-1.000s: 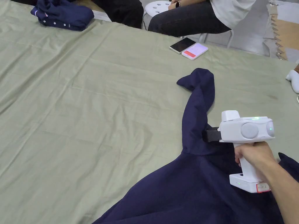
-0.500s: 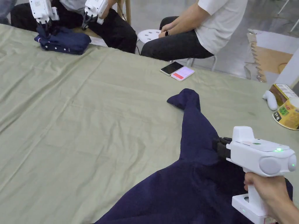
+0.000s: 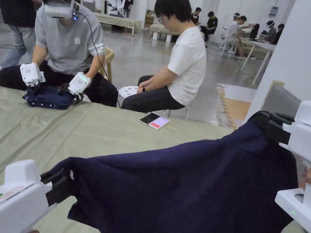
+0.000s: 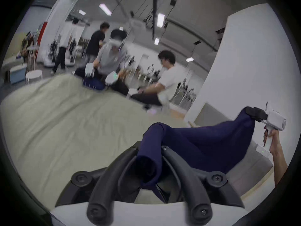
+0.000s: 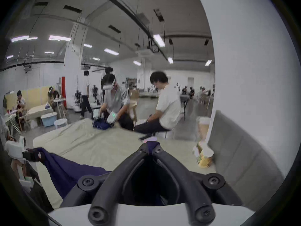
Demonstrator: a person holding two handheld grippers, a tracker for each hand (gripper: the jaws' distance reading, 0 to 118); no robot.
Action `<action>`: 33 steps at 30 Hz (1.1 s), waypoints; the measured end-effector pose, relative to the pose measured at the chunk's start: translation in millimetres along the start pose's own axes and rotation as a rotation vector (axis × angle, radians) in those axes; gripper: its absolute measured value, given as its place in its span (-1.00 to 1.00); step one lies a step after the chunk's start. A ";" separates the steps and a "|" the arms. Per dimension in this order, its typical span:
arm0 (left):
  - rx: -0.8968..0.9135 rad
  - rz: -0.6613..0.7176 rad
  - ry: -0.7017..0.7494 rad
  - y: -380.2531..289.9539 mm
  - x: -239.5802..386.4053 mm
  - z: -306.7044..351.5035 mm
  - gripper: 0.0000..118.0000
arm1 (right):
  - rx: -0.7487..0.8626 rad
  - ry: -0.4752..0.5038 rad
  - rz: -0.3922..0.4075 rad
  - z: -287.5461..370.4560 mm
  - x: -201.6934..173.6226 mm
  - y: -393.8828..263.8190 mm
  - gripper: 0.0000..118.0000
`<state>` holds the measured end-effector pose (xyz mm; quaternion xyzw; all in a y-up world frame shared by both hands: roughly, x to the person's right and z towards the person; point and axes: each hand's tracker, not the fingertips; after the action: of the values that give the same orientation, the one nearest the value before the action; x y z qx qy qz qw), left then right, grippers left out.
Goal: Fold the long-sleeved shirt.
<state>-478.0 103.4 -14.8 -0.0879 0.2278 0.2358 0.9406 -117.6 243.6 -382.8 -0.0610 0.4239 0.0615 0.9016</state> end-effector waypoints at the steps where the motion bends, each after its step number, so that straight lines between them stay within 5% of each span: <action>1: 0.039 -0.014 -0.015 20.7 7.2 0.3 -0.67 | 0.022 -0.013 0.002 9.9 0.8 16.3 -1.00; 16: 0.275 -0.216 -0.114 266.3 114.6 -5.0 -0.67 | 0.255 -0.143 0.006 67.7 31.6 207.3 -1.00; 33: 0.298 -0.314 0.036 434.7 191.0 -155.8 -0.68 | 0.337 -0.315 0.046 -68.6 80.9 338.4 -0.99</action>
<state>-598.7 517.6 -266.9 0.0133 0.2604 0.0484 0.9642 -173.3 570.6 -508.3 0.1102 0.2837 0.0193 0.9524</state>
